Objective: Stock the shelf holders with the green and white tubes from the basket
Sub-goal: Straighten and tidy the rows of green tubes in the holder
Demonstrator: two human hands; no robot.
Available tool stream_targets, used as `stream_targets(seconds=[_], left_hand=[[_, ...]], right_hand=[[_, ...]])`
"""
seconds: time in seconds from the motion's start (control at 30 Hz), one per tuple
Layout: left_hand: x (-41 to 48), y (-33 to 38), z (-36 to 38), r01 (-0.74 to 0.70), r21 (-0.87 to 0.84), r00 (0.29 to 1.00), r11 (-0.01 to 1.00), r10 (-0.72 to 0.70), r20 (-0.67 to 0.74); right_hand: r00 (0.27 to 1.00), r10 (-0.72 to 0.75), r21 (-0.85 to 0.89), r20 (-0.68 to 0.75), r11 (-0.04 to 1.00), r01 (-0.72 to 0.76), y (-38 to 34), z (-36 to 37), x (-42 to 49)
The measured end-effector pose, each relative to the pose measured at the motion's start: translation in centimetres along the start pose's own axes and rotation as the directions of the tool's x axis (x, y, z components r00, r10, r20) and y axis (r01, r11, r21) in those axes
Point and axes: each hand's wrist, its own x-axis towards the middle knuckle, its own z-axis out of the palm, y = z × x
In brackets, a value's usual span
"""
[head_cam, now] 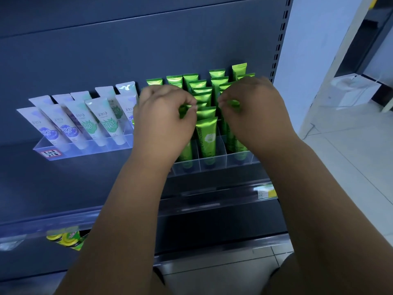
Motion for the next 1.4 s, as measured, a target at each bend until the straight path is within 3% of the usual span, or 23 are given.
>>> stream_targets(seconds=[0.13,0.37,0.53,0.7,0.93,1.1,1.4], left_hand=[[0.4,0.0,0.0,0.025,0.045,0.998,0.999,-0.028,0.060],[1.3,0.5,0.1,0.082,0.133,0.988,0.988,-0.098,0.117],[1.7,0.7,-0.1,0.098,0.201,0.978,0.975,-0.132,0.163],[1.6,0.6,-0.3,0.094,0.176,0.978,0.980,-0.124,0.166],[1.2,0.9,-0.9,0.081,-0.007,0.982,0.997,-0.078,0.172],[0.9,0.5,-0.9,0.053,0.022,0.957,0.998,-0.057,0.285],[0.6,0.8,-0.7,0.006,0.023,0.961,1.000,-0.012,0.276]], right_hand=[[0.996,-0.033,-0.006,0.078,0.999,0.034,0.2,0.4,0.8],[0.994,0.000,-0.124,0.112,0.992,0.014,-0.2,1.7,1.5],[0.994,0.010,-0.097,0.106,0.995,0.000,-0.1,1.7,1.4],[0.995,0.009,-0.064,0.104,0.998,-0.002,-0.1,1.6,1.4],[0.994,-0.046,0.087,0.098,0.995,0.038,-0.8,-0.3,0.4],[0.989,-0.035,0.089,0.141,0.996,0.022,-0.6,-0.5,0.1],[0.992,-0.045,0.032,0.122,0.999,0.041,-0.1,-0.6,-0.4]])
